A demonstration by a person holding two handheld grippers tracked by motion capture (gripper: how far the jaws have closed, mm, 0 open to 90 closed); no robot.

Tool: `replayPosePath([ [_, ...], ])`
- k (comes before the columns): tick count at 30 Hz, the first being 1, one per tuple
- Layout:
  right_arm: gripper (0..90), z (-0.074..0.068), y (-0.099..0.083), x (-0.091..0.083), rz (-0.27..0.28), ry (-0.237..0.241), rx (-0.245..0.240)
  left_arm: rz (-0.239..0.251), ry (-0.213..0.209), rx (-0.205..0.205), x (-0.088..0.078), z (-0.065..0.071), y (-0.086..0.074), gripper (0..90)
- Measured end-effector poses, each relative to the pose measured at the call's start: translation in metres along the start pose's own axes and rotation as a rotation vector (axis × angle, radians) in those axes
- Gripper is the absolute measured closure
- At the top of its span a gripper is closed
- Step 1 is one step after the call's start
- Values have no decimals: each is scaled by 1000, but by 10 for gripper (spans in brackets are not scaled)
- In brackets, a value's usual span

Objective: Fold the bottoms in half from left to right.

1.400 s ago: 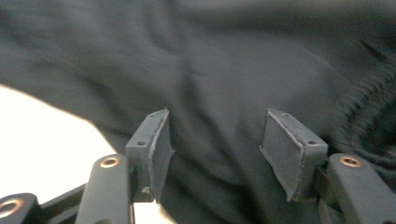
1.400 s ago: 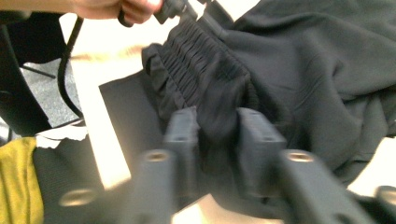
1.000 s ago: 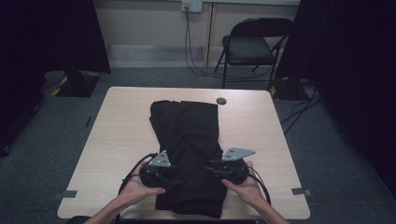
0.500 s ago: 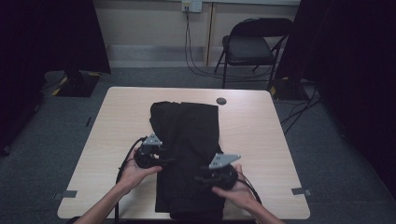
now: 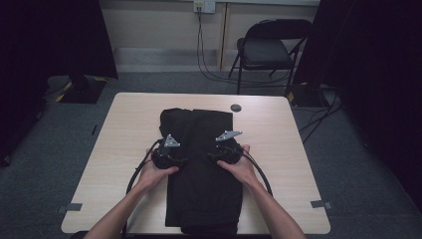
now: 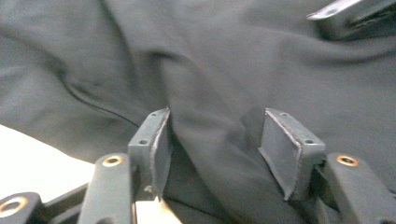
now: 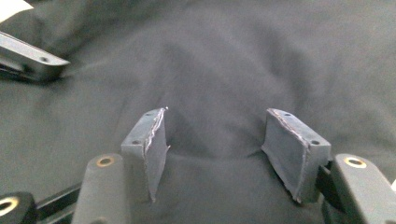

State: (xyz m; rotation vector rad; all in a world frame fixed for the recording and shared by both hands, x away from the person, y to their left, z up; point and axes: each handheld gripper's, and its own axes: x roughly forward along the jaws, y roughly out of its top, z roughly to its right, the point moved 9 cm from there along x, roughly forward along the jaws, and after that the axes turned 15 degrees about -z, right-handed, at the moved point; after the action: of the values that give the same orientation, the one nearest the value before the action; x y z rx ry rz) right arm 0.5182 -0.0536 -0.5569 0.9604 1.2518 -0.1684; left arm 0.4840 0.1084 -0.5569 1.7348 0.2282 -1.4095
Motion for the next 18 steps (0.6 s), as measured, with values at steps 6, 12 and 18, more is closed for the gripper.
replayPosePath([
  [6, 394, -19, -28, -15, 19, 41, -45, -58, -104, 45, -18, 33, -22, 450],
  [12, 395, -46, -64, -36, 35, 71, -83, 48, -131, -13, -38, 28, -4, 399],
  [18, 391, -66, -90, -55, -26, 103, -118, 57, -71, -50, -37, 0, 10, 348],
])
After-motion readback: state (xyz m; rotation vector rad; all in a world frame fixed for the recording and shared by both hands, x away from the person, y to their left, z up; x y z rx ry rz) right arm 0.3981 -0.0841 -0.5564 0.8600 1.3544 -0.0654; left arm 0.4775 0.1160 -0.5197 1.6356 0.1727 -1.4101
